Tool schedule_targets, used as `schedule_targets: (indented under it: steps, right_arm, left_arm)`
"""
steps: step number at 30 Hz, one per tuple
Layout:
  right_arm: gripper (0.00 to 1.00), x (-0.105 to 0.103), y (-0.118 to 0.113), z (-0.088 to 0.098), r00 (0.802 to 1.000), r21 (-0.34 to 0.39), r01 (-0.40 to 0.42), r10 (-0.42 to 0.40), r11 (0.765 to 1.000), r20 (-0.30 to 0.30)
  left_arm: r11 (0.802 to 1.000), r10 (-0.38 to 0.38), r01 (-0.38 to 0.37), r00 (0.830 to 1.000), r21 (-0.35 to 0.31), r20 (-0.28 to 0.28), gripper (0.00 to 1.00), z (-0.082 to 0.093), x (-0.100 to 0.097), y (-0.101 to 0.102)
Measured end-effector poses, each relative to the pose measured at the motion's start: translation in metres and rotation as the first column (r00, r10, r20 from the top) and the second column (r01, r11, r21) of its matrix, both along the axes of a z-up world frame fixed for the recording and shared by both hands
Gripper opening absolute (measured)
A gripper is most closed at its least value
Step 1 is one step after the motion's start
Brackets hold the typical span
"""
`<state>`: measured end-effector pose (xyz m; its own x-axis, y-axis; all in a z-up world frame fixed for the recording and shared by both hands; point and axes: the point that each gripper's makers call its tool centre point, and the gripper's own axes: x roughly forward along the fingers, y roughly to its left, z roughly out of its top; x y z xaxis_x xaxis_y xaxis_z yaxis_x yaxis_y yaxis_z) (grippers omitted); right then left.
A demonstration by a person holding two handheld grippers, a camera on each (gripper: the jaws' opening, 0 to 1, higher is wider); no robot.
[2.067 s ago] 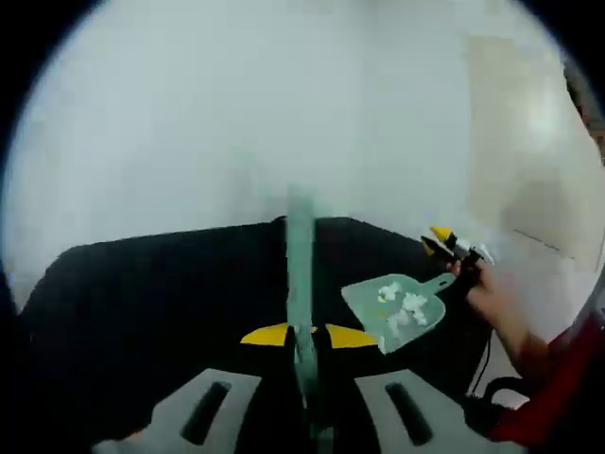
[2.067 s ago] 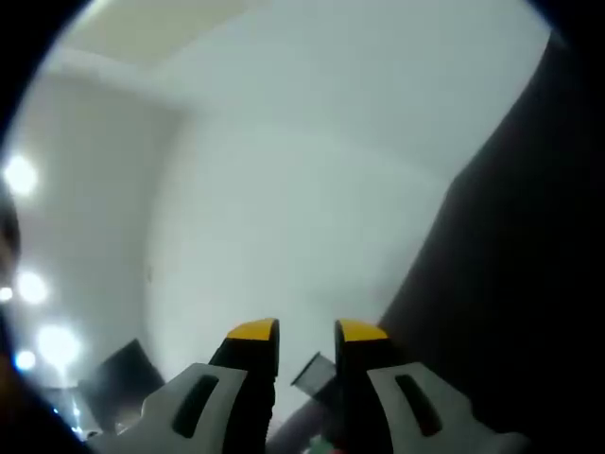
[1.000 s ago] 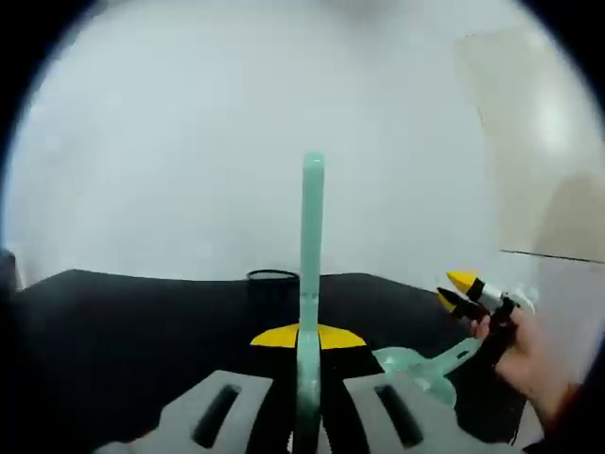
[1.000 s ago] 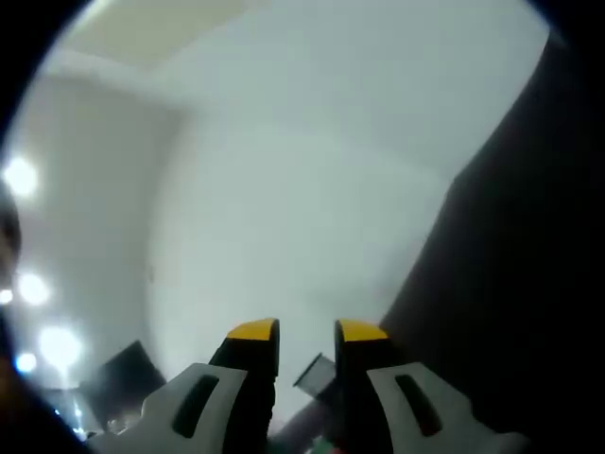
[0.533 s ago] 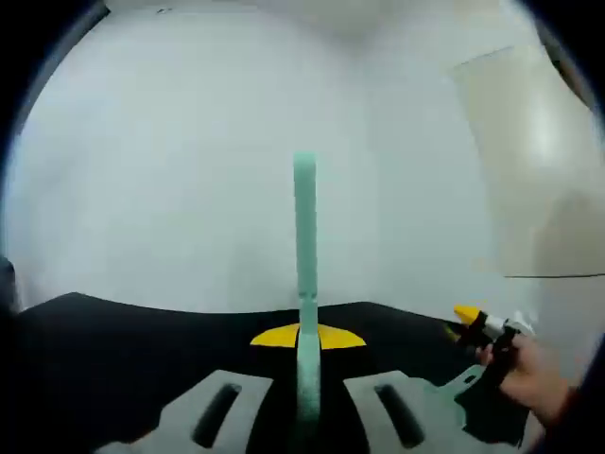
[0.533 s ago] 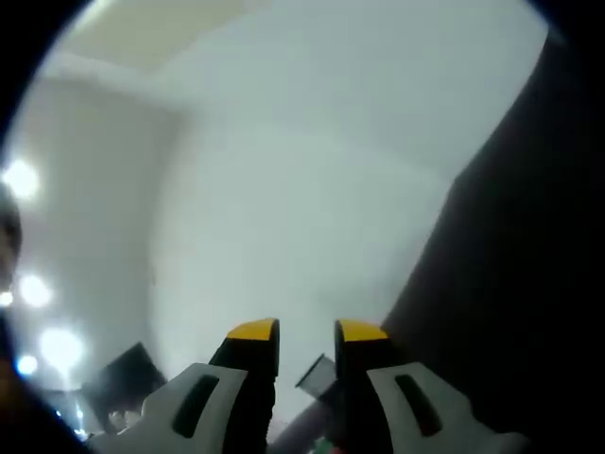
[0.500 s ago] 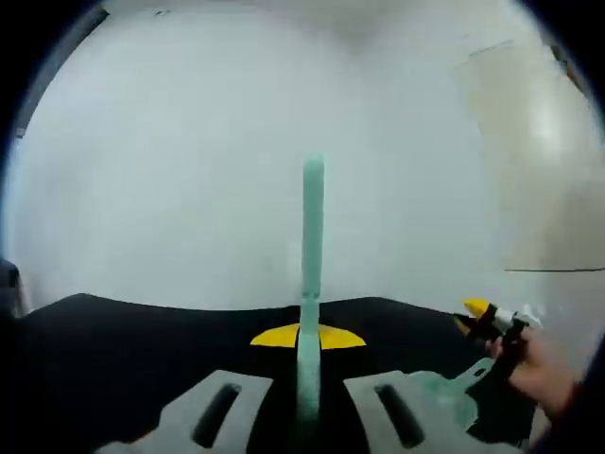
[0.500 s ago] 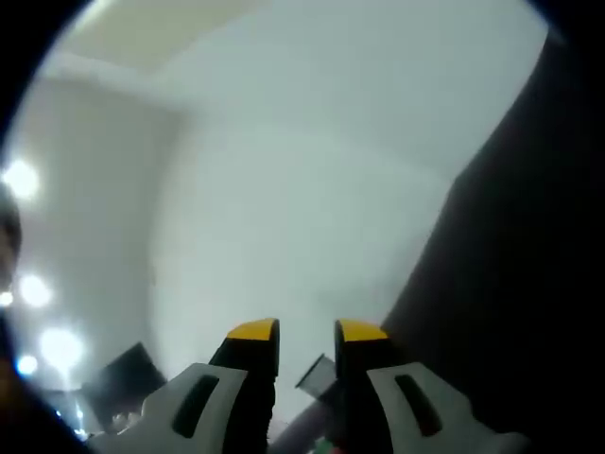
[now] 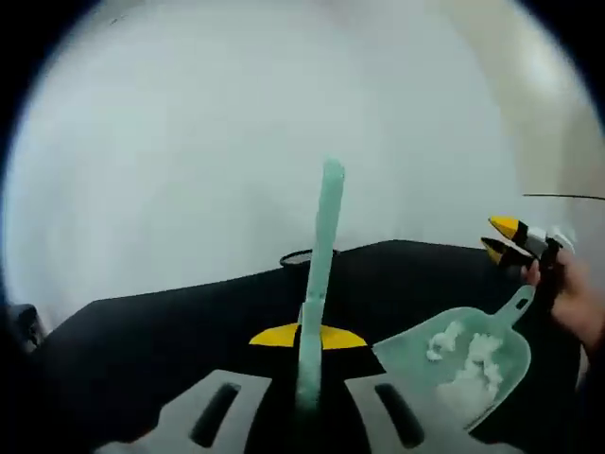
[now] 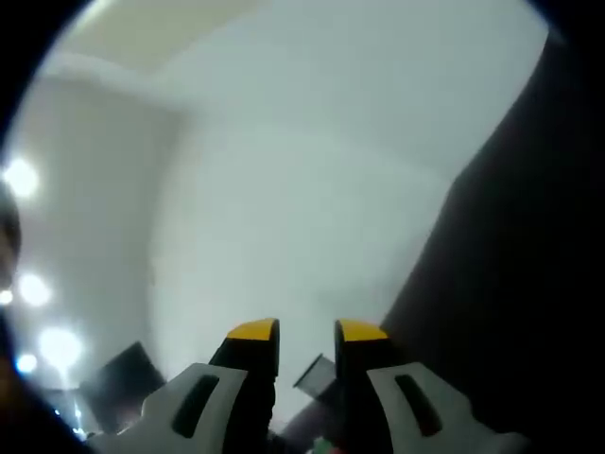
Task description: Pick up the broom and sweep the trash on the tabletop into the dustpan.
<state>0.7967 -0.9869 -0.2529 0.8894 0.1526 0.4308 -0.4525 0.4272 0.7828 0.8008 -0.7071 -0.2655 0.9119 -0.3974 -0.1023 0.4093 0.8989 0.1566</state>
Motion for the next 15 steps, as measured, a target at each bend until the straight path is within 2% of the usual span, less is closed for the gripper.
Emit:
schedule_targets:
  steps: [1, 2, 3, 4, 5, 7, 8, 11, 13, 15]
  right_arm:
    - [0.25, 0.000, 0.000, 0.000, 1.000, 0.000, 0.000, 0.000, 1.000, 0.000]
    - [0.25, -0.001, 0.000, 0.000, 1.000, 0.001, 0.000, 0.000, 1.000, 0.002]
    - [0.25, -0.001, 0.000, 0.000, 1.000, 0.003, 0.001, -0.001, 1.000, 0.002]
    - [0.25, -0.001, 0.000, 0.000, 1.000, 0.004, 0.001, -0.001, 1.000, 0.002]
    - [0.25, -0.001, 0.000, 0.000, 1.000, 0.004, 0.000, 0.000, 1.000, 0.002]
    - [0.25, -0.002, 0.000, 0.000, 1.000, 0.003, 0.000, 0.000, 1.000, 0.002]
    - [0.25, -0.002, 0.000, 0.000, 1.000, 0.004, 0.000, 0.000, 1.000, 0.002]
    - [0.25, -0.002, -0.001, 0.000, 1.000, 0.008, -0.003, 0.002, 1.000, 0.003]
    - [0.25, -0.002, 0.000, 0.001, 1.000, 0.010, -0.004, 0.004, 1.000, 0.005]
    - [0.25, -0.002, 0.000, 0.001, 1.000, 0.010, -0.005, 0.005, 1.000, 0.006]
  left_arm:
    - [1.000, -0.008, 0.007, 1.000, 0.023, 0.016, 0.02, 0.001, -0.001, -0.004]
    - [1.000, -0.030, 0.030, 0.999, -0.006, 0.012, 0.02, 0.003, -0.008, -0.013]
    - [0.996, -0.066, 0.067, 0.997, -0.055, 0.027, 0.02, 0.010, -0.014, -0.024]
    - [0.984, -0.115, 0.117, 0.993, -0.133, 0.016, 0.02, 0.014, -0.022, -0.037]
    - [0.978, -0.140, 0.142, 0.990, -0.153, 0.024, 0.02, 0.018, -0.026, -0.046]
    - [0.975, -0.162, 0.166, 0.986, -0.146, 0.038, 0.02, 0.022, -0.032, -0.060]
    - [0.967, -0.183, 0.190, 0.981, -0.168, 0.058, 0.02, 0.029, -0.035, -0.065]
    - [0.963, -0.171, 0.189, 0.980, -0.194, 0.106, 0.02, 0.047, -0.035, -0.055]
    - [0.957, -0.153, 0.179, 0.980, -0.230, 0.123, 0.02, 0.058, -0.031, -0.039]
    - [0.963, -0.116, 0.142, 0.986, -0.231, 0.120, 0.02, 0.061, -0.025, -0.019]
